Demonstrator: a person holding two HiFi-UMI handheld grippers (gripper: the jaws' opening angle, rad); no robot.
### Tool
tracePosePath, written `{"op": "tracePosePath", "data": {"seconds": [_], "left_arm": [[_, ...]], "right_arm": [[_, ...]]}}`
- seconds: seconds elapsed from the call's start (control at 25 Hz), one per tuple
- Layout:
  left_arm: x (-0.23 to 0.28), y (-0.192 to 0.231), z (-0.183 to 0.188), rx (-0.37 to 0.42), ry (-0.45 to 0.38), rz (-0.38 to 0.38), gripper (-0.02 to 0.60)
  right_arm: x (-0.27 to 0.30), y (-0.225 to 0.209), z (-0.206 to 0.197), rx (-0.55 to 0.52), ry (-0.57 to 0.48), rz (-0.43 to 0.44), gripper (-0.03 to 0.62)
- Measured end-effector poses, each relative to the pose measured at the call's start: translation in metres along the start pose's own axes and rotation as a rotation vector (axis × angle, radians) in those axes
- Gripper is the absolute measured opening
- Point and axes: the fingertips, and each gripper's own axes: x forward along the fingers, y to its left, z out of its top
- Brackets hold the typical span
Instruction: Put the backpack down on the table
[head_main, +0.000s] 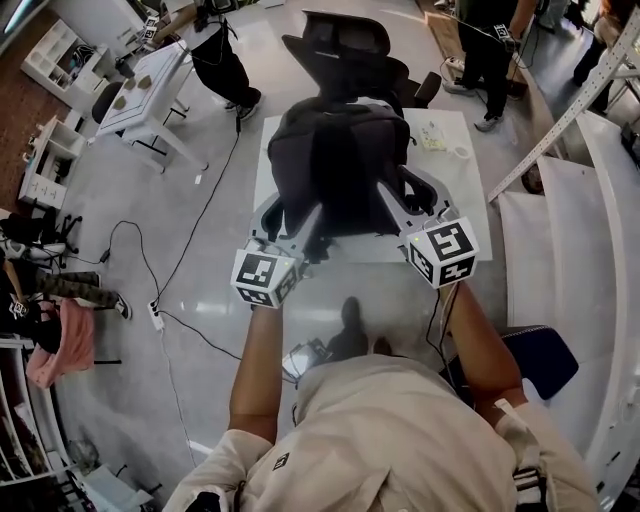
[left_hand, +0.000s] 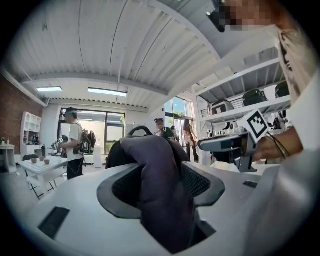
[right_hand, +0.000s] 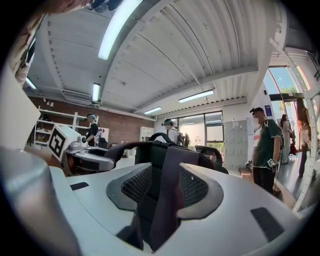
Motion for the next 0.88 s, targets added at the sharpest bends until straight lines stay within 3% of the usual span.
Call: {"op": "tracePosePath", "data": {"seconds": [0.24,0.4,0.52,0.72,0.88], "left_arm": [[-0.021,0.010,-0.029,0.089,0.123,0.113,0.269],[-0.040,0.021,-0.025,0.136,0.137,0.174,0.281],[-0.074,0.010,-0.002,0.155,0.085,0.211,0.279],[-0.123,-0.011,0.040,0.121,-0.046,0.224,0.278],[-0.148,-0.029,0.060,0.100,-0.123,0.201,0.248]], "right_arm": [[-0.013,0.007,-0.007,-0.040,0.039,0.032,0.149],[-0.008,0.005,-0.029,-0.040,0.102,0.050,0.149],[-0.025,0.023,-0.026,-0.030,0.085,0.068,0.149],[-0.047,0.065,-0.005,0.011,0.022,0.120,0.147],[-0.065,0.097,0.020,0.006,-0.049,0.169,0.073]]}}
